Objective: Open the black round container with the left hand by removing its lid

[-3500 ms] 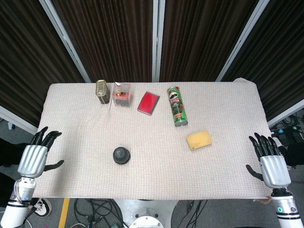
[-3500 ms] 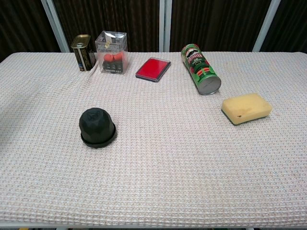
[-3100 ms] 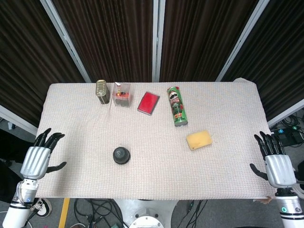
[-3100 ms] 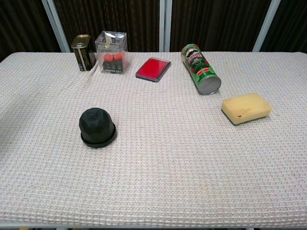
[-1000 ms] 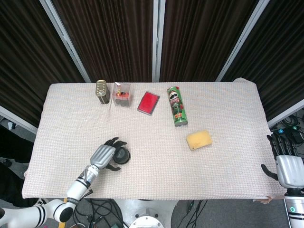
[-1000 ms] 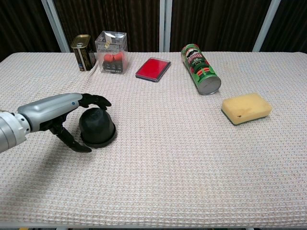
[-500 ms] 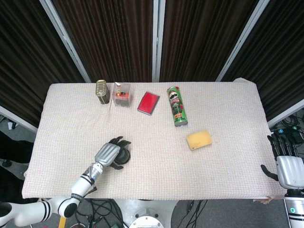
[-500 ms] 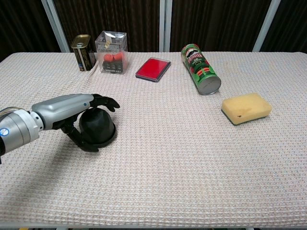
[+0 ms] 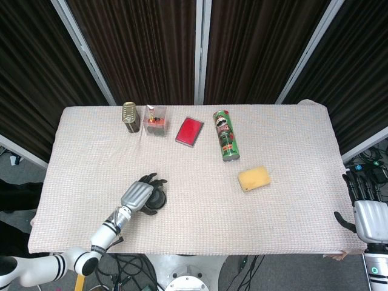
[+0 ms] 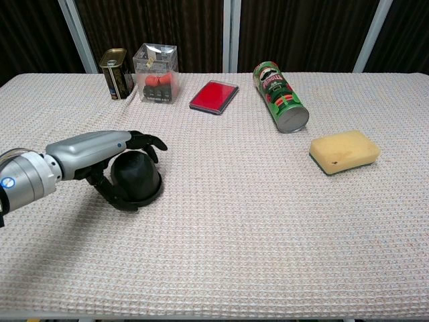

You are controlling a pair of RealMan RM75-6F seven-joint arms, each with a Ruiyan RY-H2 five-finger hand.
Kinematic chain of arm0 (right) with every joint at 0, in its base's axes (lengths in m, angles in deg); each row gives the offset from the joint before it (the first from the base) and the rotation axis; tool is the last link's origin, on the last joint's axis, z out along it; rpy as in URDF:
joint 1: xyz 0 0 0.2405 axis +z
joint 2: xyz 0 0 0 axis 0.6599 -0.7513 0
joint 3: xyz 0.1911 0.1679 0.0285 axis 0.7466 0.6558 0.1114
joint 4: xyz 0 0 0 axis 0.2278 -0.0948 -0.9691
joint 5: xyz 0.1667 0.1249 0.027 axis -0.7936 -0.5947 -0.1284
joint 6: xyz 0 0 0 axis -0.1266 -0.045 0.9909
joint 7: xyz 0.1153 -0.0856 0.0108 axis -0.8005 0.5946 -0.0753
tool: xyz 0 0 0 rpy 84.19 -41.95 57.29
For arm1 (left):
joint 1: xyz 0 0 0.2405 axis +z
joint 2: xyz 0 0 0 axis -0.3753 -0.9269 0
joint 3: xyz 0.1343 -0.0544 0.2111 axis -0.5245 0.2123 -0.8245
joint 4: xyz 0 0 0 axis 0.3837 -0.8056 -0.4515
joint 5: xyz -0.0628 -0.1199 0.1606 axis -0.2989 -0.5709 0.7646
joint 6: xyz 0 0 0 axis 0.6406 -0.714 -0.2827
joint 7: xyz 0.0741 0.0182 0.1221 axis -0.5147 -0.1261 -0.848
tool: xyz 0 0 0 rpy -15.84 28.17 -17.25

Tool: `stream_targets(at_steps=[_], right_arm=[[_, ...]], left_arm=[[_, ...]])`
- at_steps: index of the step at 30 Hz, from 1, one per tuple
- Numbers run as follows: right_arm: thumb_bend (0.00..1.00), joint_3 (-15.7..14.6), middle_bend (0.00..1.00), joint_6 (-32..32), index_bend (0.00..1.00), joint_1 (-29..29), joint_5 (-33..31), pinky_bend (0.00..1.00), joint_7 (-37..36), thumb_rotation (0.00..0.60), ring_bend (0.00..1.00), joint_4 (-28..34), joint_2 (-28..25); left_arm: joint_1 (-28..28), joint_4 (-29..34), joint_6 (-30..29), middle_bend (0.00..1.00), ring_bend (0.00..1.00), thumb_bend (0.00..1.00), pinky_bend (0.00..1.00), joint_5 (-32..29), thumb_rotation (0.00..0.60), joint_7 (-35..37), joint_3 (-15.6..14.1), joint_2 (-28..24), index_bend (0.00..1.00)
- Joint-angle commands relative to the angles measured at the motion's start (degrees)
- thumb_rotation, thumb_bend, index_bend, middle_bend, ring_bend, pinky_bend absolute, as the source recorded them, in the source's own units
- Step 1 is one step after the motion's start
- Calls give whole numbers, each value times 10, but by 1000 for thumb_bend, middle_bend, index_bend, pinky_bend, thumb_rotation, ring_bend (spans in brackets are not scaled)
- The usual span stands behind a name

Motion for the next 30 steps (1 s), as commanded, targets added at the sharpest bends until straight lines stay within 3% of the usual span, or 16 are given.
stream_targets(at_steps=[1, 14, 21, 30], right_arm=[[112, -2, 0, -1, 0, 0, 2, 0, -2, 600, 0, 2, -1], [112, -1, 0, -7, 0, 0, -2, 0, -8, 600, 0, -5, 2], [112, -2, 0, -13, 0, 0, -6, 0, -16, 600, 0, -10, 4], [122, -5, 0, -21, 0, 0, -8, 0, -25, 600, 0, -24, 12]], left_arm=[[0, -3, -4, 246, 35, 39, 134, 3, 600, 4, -3, 1, 141], [-3, -21, -4, 250, 35, 39, 133, -2, 600, 9, -7, 5, 149], [-4, -25, -6, 303, 35, 43, 133, 3, 600, 20, -7, 6, 177], [1, -11, -20, 350, 68, 204, 154, 2, 600, 26, -6, -4, 272]])
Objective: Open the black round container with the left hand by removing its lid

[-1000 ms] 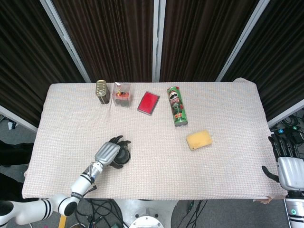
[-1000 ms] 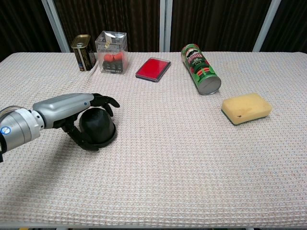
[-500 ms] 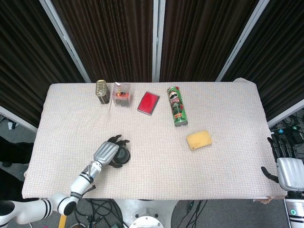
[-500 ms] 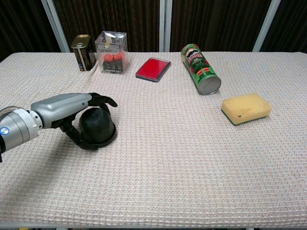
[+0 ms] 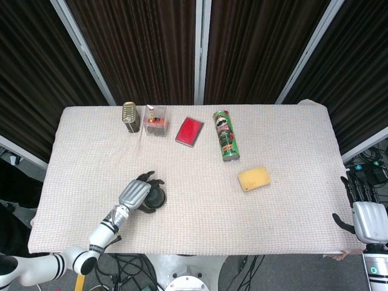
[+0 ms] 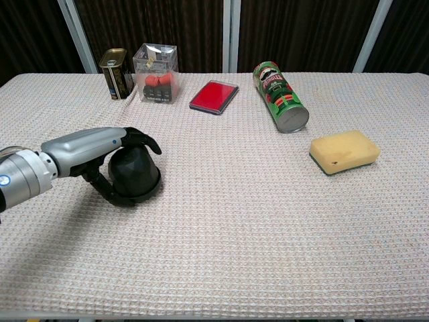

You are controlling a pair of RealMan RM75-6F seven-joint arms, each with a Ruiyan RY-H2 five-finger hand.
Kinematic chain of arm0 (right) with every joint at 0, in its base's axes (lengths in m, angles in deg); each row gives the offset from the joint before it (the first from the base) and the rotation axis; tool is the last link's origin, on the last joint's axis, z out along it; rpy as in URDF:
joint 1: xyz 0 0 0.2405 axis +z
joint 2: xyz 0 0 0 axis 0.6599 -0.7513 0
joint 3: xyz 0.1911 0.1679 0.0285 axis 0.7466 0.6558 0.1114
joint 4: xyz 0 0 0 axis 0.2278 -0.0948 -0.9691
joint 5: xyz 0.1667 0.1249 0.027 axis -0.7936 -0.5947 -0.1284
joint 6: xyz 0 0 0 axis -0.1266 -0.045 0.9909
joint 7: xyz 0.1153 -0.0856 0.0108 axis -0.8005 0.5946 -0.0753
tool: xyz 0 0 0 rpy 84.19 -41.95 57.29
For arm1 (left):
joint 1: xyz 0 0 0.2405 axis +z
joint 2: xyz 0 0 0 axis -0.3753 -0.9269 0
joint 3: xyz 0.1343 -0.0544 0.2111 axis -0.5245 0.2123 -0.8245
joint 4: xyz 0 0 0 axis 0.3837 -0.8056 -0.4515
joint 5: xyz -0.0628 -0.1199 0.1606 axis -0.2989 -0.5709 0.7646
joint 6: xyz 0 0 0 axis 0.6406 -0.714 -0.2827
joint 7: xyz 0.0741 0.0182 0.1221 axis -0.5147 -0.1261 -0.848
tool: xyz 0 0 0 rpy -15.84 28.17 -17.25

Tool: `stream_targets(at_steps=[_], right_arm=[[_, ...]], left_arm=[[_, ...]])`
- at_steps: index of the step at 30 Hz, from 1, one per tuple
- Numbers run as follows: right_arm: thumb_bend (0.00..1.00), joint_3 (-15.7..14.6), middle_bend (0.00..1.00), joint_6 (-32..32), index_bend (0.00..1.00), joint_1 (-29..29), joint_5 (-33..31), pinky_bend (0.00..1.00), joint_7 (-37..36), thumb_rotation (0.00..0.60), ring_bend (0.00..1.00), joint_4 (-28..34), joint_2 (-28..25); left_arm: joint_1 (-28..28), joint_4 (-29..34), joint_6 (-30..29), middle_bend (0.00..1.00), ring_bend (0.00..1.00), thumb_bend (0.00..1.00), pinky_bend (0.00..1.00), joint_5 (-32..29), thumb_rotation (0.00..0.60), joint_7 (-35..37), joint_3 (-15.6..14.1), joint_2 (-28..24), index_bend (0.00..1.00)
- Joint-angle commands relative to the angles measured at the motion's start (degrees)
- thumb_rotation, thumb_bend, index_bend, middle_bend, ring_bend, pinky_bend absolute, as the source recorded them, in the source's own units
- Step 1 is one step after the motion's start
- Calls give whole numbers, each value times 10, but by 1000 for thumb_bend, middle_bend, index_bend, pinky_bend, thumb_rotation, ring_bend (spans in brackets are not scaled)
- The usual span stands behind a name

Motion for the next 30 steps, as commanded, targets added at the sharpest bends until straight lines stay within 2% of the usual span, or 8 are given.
stream_targets(at_steps=[1, 6, 11, 14, 21, 25, 30], right_arm=[[122, -1, 0, -2, 0, 0, -1, 0, -3, 600, 0, -4, 2], [121, 1, 0, 0, 0, 0, 0, 0, -5, 600, 0, -5, 1], [122, -1, 0, -4, 0, 0, 0, 0, -7, 600, 0, -7, 3], [122, -2, 0, -4, 0, 0, 2, 0, -6, 600, 0, -7, 3], [122, 0, 0, -3, 0, 1, 1, 0, -11, 600, 0, -11, 6], [122, -2, 0, 0, 0, 0, 6, 0, -15, 600, 0, -15, 9], [122, 0, 0, 11, 0, -4, 9, 0, -25, 600, 0, -20, 9]], left_arm=[[4, 9, -7, 363, 78, 221, 158, -4, 600, 3, 3, -5, 286], [7, 23, -27, 387, 120, 273, 181, 2, 600, 6, 10, -17, 336], [11, 46, -39, 413, 160, 317, 249, 9, 600, 4, 9, -38, 428], [11, 65, -41, 421, 164, 335, 256, 7, 600, 0, 12, -52, 483], [9, 106, -53, 430, 169, 358, 256, -2, 600, -29, 27, -92, 521], [3, 138, -80, 430, 170, 386, 271, -17, 600, -87, 61, -133, 548], [-3, 228, -137, 439, 182, 397, 274, -15, 600, -158, 121, -218, 557]])
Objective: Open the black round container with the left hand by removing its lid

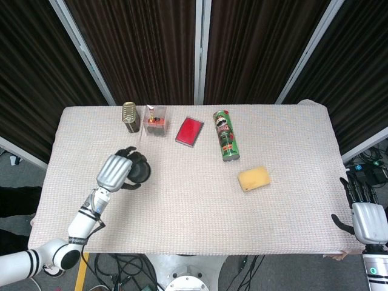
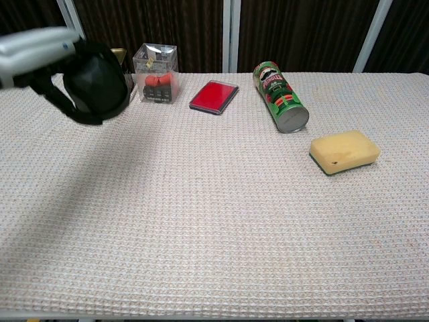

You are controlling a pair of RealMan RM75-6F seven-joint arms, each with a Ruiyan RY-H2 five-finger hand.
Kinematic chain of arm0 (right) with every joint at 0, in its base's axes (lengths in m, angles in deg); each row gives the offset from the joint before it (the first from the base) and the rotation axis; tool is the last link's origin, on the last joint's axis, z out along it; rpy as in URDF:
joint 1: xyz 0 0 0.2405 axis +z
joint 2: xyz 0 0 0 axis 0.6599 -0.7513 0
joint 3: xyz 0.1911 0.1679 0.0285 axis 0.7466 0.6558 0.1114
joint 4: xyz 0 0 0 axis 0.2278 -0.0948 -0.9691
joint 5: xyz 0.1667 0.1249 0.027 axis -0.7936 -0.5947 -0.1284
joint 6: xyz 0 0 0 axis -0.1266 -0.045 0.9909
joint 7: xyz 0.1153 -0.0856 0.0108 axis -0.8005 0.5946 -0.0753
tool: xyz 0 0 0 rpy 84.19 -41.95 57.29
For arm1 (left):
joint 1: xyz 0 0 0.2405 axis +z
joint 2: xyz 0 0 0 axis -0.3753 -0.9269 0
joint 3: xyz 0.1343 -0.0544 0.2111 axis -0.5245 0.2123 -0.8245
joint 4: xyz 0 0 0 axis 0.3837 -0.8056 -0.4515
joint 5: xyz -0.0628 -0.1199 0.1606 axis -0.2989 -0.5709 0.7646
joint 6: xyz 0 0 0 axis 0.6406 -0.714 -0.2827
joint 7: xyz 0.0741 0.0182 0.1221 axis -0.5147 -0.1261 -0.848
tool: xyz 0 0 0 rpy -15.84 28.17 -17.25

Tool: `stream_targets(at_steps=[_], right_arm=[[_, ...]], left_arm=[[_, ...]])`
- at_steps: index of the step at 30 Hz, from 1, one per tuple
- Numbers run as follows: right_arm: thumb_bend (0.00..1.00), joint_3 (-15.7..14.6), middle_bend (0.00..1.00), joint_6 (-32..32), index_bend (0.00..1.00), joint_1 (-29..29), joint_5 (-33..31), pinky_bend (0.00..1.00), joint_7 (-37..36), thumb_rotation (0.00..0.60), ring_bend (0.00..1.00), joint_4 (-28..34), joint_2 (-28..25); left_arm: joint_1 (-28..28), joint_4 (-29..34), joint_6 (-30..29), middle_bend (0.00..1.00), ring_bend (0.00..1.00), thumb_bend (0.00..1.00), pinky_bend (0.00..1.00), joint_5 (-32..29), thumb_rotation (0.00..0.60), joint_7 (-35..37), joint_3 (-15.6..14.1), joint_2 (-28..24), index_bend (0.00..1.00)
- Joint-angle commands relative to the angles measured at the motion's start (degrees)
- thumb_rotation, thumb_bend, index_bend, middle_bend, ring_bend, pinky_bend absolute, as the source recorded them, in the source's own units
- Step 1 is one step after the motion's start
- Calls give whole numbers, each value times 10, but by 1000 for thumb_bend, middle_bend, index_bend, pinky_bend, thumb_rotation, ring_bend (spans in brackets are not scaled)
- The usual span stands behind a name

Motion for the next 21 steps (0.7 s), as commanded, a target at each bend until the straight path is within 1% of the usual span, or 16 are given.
stream_targets(at_steps=[1, 4, 6, 7, 9, 10, 11, 12, 13, 14, 15, 16, 18, 20, 21], right_arm=[[123, 1, 0, 6, 0, -2, 3, 0, -5, 600, 0, -2, -1], [124, -3, 0, 4, 0, -2, 9, 0, -5, 600, 0, -1, -7], [124, -5, 0, 4, 0, -2, 11, 0, -7, 600, 0, 1, -8], [124, -5, 0, 4, 0, -2, 12, 0, -8, 600, 0, 2, -8], [124, -5, 0, 3, 0, -2, 12, 0, -8, 600, 0, 3, -9], [124, -5, 0, 3, 0, -2, 11, 0, -8, 600, 0, 4, -9], [124, -4, 0, 3, 0, -2, 10, 0, -8, 600, 0, 6, -10], [124, -4, 0, 4, 0, -2, 10, 0, -7, 600, 0, 7, -10], [124, -3, 0, 5, 0, -3, 10, 0, -6, 600, 0, 8, -10], [124, -3, 0, 6, 0, -3, 9, 0, -5, 600, 0, 8, -10], [124, -3, 0, 6, 0, -4, 8, 0, -5, 600, 0, 8, -9], [125, -4, 0, 5, 0, -4, 7, 0, -4, 600, 0, 7, -8], [124, -4, 0, 2, 0, -3, 6, 0, -4, 600, 0, 7, -7], [124, -3, 0, 2, 0, -2, 6, 0, -4, 600, 0, 6, -7], [124, -3, 0, 2, 0, -2, 7, 0, -4, 600, 0, 6, -6]], left_arm=[[-6, 84, -58, 439, 183, 396, 274, 3, 600, -62, 57, -80, 558], [-5, 143, -112, 451, 198, 393, 278, 6, 600, -95, 106, -121, 555], [0, 164, -129, 455, 205, 393, 280, -10, 600, -104, 119, -130, 554], [4, 169, -130, 456, 208, 392, 279, -22, 600, -106, 117, -131, 554], [10, 155, -103, 457, 211, 392, 278, -54, 600, -114, 82, -120, 554], [11, 139, -75, 457, 214, 392, 277, -68, 600, -120, 55, -112, 554], [8, 116, -26, 457, 216, 392, 277, -89, 600, -125, 16, -100, 554], [5, 100, 12, 457, 218, 391, 278, -103, 600, -127, -10, -93, 553], [0, 85, 42, 456, 219, 390, 279, -116, 600, -130, -27, -87, 552], [-7, 73, 61, 456, 219, 391, 280, -127, 600, -131, -34, -81, 551], [-11, 70, 60, 456, 220, 390, 280, -128, 600, -128, -28, -79, 551], [-14, 73, 48, 457, 223, 390, 280, -125, 600, -125, -15, -81, 551], [-22, 98, -2, 460, 226, 390, 280, -101, 600, -127, 27, -98, 550], [-21, 138, -64, 461, 228, 390, 279, -69, 600, -138, 65, -123, 550], [-21, 161, -99, 461, 228, 389, 279, -49, 600, -146, 88, -135, 551]])
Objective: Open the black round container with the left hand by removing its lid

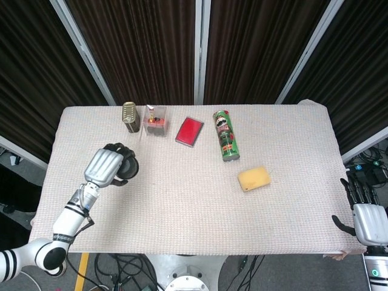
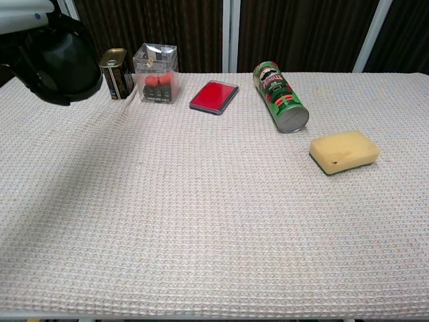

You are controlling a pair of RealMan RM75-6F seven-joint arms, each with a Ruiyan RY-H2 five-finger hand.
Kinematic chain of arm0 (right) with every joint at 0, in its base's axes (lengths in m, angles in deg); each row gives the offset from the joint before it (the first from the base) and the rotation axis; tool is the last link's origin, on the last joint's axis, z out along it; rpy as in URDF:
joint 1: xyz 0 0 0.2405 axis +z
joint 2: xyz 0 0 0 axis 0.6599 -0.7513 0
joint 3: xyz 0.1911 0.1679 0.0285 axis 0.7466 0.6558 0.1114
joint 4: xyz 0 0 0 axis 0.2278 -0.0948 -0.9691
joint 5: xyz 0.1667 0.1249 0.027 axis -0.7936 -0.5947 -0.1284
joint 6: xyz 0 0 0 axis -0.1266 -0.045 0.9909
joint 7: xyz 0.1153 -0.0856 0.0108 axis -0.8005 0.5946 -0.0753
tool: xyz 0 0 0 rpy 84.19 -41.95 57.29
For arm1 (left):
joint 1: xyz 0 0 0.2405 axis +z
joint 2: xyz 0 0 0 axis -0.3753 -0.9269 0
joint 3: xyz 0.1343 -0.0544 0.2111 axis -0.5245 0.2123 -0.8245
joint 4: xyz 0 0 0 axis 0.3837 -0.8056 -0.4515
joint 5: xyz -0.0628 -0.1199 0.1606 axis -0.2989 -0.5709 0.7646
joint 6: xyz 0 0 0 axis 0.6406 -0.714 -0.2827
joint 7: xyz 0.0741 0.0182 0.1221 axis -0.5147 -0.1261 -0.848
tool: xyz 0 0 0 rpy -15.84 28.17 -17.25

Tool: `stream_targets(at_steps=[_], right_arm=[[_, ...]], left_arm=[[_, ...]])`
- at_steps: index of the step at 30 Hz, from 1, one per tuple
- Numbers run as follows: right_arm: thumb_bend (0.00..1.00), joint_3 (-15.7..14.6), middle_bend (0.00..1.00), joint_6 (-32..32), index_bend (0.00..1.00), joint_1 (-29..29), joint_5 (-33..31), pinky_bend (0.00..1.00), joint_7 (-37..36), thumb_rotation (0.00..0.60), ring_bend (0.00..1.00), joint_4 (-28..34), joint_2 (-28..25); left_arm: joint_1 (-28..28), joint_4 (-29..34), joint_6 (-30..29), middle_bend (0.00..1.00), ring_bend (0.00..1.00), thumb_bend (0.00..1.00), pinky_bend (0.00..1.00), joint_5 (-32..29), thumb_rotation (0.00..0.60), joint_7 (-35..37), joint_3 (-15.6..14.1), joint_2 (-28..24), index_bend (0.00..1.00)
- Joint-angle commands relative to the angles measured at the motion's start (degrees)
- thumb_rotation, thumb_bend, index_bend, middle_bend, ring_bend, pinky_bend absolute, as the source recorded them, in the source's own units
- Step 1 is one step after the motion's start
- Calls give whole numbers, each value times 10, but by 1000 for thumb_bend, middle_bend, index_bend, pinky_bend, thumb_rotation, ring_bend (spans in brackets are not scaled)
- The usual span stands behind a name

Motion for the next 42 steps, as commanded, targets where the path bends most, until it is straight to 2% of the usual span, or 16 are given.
stream_targets(at_steps=[1, 4, 6, 10, 11, 13, 16, 21, 25, 28, 31, 34, 36, 38, 42], right_arm=[[124, 0, 0, 1, 0, 0, 2, 0, -2, 600, 0, -1, 1], [124, -1, 0, 3, 0, -1, 3, 0, -5, 600, 0, -3, 0], [123, 0, 0, 5, 0, -2, 4, 0, -8, 600, 0, -3, -1], [124, 0, 0, 3, 0, -1, 3, 0, -8, 600, 0, -4, 0], [125, -1, 0, 1, 0, -1, 3, 0, -7, 600, 0, -4, 0], [124, -1, 0, 0, 0, 0, 4, 0, -5, 600, 0, -3, 1], [124, 0, 0, 7, 0, -1, 7, 0, -4, 600, 0, 0, -1], [125, 0, 0, 10, 0, -3, 7, 0, -13, 600, 0, -3, -3], [124, -1, 0, 2, 0, -1, 4, 0, -16, 600, 0, -9, 0], [125, -2, 0, 1, 0, 0, 7, 0, -9, 600, 0, -6, 1], [124, -1, 0, 6, 0, -2, 7, 0, -1, 600, 0, 0, 1], [125, 0, 0, 4, 0, -2, 3, 0, 1, 600, 0, 2, 0], [125, 0, 0, 1, 0, -1, 1, 0, -1, 600, 0, 0, 0], [125, 0, 0, -6, 0, 0, -3, 0, -6, 600, 0, -7, 3], [125, -4, 0, -22, 0, 4, -8, 0, -12, 600, 0, -25, 13]], left_arm=[[-13, 81, -187, 461, 228, 389, 280, 56, 600, -33, 86, -45, 551], [-8, 116, -214, 472, 233, 384, 295, 63, 600, -45, 98, -57, 552], [-4, 112, -194, 476, 236, 382, 299, 37, 600, -62, 73, -55, 550], [-3, 49, -88, 476, 236, 380, 289, -63, 600, -81, -15, -20, 521], [-4, 31, -65, 476, 236, 380, 286, -88, 600, -77, -30, -8, 518], [-4, -7, -26, 476, 235, 380, 282, -128, 600, -63, -52, 18, 518], [-2, -35, -19, 476, 235, 378, 280, -125, 600, -52, -69, 39, 519], [11, -29, -54, 476, 236, 378, 280, -109, 600, -38, -66, 23, 519], [0, -10, -49, 476, 236, 376, 280, -123, 600, -37, -51, 8, 519], [-38, 12, -19, 476, 236, 376, 277, -110, 600, -53, -42, 47, 519], [-77, 26, 12, 477, 236, 376, 278, -91, 600, -77, -49, 101, 519], [-97, 29, 8, 476, 236, 376, 280, -78, 600, -116, -58, 123, 518], [-92, 25, -13, 476, 236, 376, 281, -93, 600, -126, -55, 115, 517], [-81, 12, -32, 477, 236, 376, 281, -129, 600, -131, -52, 85, 517], [-60, -33, -47, 476, 236, 374, 278, -227, 600, -122, -38, 13, 509]])
